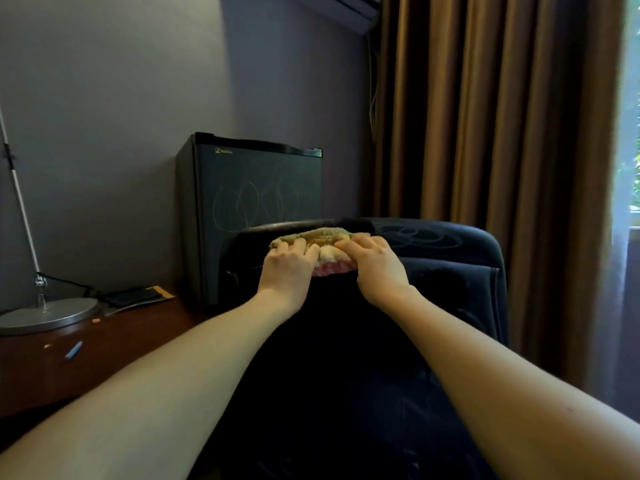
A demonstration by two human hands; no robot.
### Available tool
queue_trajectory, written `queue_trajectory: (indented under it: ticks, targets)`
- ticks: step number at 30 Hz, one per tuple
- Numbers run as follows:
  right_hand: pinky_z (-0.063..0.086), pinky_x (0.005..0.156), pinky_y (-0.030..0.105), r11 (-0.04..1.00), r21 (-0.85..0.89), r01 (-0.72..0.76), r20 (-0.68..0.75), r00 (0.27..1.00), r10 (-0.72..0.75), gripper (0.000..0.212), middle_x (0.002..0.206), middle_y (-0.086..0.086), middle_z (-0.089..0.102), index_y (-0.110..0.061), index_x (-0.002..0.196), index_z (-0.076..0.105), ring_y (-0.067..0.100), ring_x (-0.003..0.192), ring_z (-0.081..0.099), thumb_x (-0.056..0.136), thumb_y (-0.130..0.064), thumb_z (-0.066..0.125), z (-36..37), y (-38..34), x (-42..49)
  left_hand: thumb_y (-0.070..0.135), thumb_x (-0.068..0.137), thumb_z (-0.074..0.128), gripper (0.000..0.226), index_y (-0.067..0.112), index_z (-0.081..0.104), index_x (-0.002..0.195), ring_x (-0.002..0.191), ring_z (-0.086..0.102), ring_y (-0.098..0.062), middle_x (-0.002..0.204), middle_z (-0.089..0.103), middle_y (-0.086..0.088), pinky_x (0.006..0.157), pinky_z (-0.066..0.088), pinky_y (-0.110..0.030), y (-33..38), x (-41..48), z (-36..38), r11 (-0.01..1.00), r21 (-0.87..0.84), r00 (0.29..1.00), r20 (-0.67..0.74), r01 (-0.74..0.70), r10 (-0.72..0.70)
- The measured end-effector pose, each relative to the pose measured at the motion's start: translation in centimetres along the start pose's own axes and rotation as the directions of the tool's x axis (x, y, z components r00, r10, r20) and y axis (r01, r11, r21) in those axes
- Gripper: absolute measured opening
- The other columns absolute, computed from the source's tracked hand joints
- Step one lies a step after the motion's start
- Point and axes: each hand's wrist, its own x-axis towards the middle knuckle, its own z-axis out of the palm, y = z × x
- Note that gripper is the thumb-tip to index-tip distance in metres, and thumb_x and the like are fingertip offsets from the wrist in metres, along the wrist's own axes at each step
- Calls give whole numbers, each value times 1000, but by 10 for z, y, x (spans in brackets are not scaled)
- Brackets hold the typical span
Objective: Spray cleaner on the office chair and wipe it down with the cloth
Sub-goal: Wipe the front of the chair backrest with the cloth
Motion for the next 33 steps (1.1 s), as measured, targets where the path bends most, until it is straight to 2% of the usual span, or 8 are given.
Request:
queue_trajectory:
  ticks: [10,17,21,23,24,26,28,33]
  targets:
    - [42,98,39,1000,-11,-25,137,990,27,55,128,-3,49,-33,135,45,22,116,40,88,-6,48,-14,2,-6,12,88,54,49,20,41,135,114,49,-28,131,49,-4,93,41,-34,9,-10,-15,998,-57,996,86,-10,15]
    - [41,99,32,999,20,28,107,994,-30,55,135,-6,45,-30,134,46,19,120,37,86,-5,50,-3,13,-57,17,95,46,43,22,37,137,118,46,-32,135,44,-5,97,41,-36,29,-44,1,999,-26,991,125,-42,45]
    - [48,87,29,1000,17,26,58,998,-27,50,129,-10,46,-32,129,50,16,118,39,86,-7,52,7,18,-83,17,97,45,43,19,35,139,119,44,-33,137,40,-7,97,42,-36,45,-66,7,998,-20,984,168,-65,68]
    - [51,82,28,1000,11,24,56,998,-25,49,128,-12,46,-33,127,51,15,119,38,85,-8,53,13,21,-99,15,94,49,43,17,40,136,114,48,-34,133,44,-9,92,45,-37,54,-82,17,998,-28,980,186,-62,66]
    - [51,81,26,1000,5,25,51,998,-25,50,128,-12,46,-33,127,51,14,119,39,84,-8,54,16,23,-107,16,89,59,43,17,49,130,106,53,-33,125,51,-9,86,49,-37,58,-88,21,997,-37,982,175,-60,66]
    - [52,77,24,999,13,30,16,999,-30,50,124,-11,51,-32,122,56,16,117,44,80,-6,60,22,25,-121,17,63,83,46,16,67,105,79,61,-30,98,62,-8,62,55,-36,66,-97,32,995,-40,983,155,-91,97]
    - [54,72,25,999,33,13,-1,1000,-13,47,120,-10,54,-31,117,59,17,113,48,77,-7,63,28,25,-132,13,45,90,47,15,71,88,64,60,-29,81,62,-7,49,52,-34,72,-104,41,994,-46,988,120,-94,99]
    - [55,53,22,997,79,-4,-45,999,7,57,109,-10,59,-30,107,64,16,98,55,59,-3,79,44,30,-150,12,46,90,47,12,73,90,63,60,-30,78,61,-9,48,52,-33,82,-120,57,994,-15,993,50,-109,109]
